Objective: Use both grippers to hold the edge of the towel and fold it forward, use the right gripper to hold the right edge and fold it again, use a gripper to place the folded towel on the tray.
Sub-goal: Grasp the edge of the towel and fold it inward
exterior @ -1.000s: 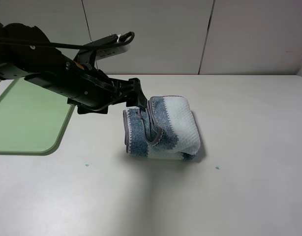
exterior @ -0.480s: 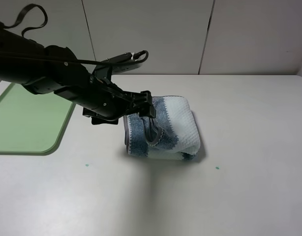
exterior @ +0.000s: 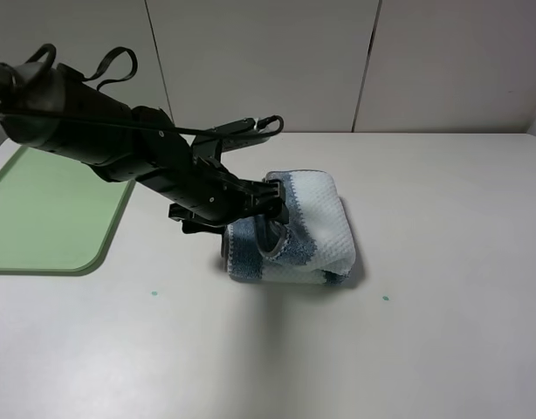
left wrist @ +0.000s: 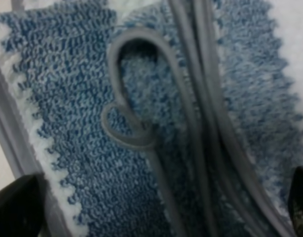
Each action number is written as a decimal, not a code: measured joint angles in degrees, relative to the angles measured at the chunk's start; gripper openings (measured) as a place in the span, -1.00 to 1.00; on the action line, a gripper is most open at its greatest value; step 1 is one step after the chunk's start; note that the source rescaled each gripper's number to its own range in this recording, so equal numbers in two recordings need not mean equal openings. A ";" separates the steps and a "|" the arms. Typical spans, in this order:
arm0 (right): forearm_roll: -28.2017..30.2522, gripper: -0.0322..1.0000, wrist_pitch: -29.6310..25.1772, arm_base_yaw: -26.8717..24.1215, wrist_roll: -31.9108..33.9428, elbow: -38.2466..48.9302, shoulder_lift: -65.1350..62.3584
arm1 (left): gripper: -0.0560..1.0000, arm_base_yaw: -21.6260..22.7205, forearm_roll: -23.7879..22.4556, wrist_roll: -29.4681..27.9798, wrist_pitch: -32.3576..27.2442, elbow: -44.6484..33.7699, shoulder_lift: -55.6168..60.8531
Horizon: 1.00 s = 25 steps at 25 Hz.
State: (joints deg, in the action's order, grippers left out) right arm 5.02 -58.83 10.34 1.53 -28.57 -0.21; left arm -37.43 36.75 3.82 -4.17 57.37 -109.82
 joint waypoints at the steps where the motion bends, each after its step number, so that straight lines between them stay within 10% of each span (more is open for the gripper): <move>1: 0.00 1.00 0.00 0.00 0.00 0.00 0.00 | 1.00 0.00 0.00 0.00 0.00 0.00 -0.35; 25: -0.07 1.00 0.06 0.00 0.00 0.00 0.00 | 0.97 0.00 0.04 0.53 1.44 1.15 -6.01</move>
State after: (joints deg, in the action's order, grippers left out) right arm 4.96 -58.77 10.34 1.53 -28.57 -0.21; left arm -37.43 36.79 4.35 -2.74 58.52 -115.83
